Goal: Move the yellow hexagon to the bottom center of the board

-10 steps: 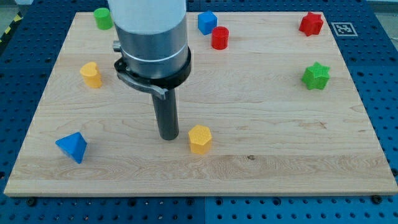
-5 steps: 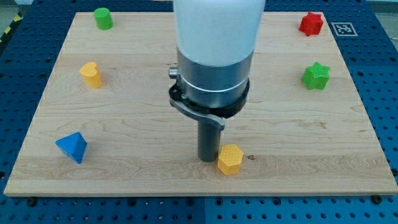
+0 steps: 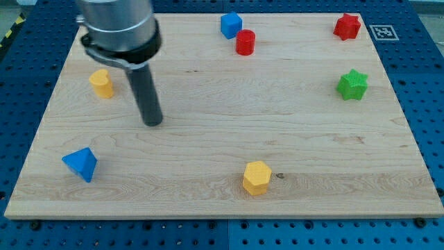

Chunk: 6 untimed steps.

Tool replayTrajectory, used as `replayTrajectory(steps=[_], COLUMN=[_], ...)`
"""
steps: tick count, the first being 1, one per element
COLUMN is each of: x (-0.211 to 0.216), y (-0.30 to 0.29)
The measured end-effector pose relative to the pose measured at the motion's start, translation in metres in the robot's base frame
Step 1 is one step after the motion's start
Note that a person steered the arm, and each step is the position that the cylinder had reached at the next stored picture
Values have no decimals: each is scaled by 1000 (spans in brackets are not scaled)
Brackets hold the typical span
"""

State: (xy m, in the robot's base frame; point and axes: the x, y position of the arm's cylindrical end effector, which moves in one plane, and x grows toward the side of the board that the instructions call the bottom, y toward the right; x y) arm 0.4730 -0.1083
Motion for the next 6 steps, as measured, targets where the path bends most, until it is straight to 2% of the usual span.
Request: replayTrajectory(steps=[1,2,6], x=[-1,-1,-1], y=[15,67,84])
